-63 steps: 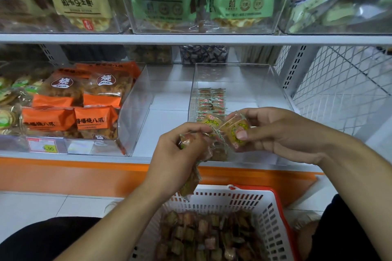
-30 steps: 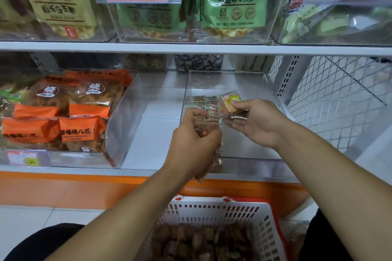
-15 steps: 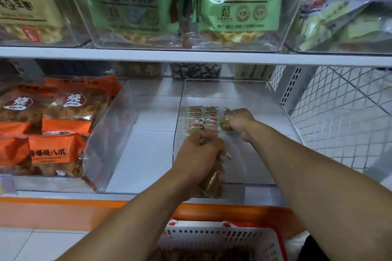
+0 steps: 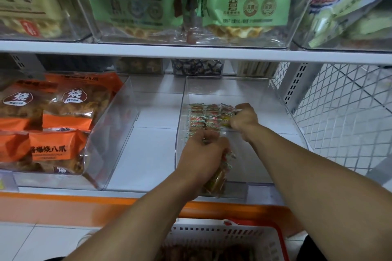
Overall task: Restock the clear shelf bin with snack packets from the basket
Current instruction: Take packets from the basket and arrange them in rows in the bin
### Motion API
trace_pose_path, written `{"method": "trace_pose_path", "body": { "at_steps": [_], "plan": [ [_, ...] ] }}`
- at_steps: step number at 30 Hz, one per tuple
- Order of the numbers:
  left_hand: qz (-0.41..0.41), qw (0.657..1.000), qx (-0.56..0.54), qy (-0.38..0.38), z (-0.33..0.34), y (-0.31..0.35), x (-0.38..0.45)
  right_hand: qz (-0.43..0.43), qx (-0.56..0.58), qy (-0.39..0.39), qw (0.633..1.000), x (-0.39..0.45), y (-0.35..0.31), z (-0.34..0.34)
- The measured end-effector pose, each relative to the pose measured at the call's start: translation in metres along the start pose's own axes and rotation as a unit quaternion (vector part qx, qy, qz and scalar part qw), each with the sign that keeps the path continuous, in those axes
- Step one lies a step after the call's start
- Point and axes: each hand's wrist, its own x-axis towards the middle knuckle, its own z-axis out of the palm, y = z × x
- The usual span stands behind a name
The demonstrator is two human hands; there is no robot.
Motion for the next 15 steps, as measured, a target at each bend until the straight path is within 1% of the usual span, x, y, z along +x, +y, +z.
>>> {"method": "trace_pose_path", "body": {
  "at_steps": [1, 3, 7, 10, 12, 13, 15],
  "plan": [
    [0.001, 1.0, 0.002, 0.001, 0.0, 0.0, 0.0, -0.01, -0.007, 0.016, 1.0, 0.001, 0.001, 0.0],
    [0.007, 1.0, 0.014, 0.003, -0.001, -0.002, 0.0, -0.016, -0.003, 0.022, 1.0, 0.002, 0.002, 0.002],
    [0.008, 1.0, 0.01, -0.003, -0.001, -0.001, 0.0, 0.007, 0.031, -0.011, 0.999, -0.001, 0.0, 0.006],
    [-0.009, 0.999, -0.037, -0.002, -0.002, 0.006, -0.005, 0.013, 0.025, -0.02, 0.999, -0.001, -0.003, -0.001],
    [-0.024, 0.997, -0.076, -0.013, -0.004, 0.012, -0.009, -0.011, 0.016, -0.005, 1.0, -0.006, -0.009, -0.011],
    [-0.025, 0.996, -0.085, -0.016, -0.005, 0.015, -0.011, -0.033, 0.03, 0.005, 0.999, -0.011, -0.015, -0.018],
    [-0.006, 0.995, -0.097, -0.004, -0.007, 0.018, -0.015, -0.064, 0.105, 0.0, 0.992, -0.031, -0.036, -0.034]
  ]
}}
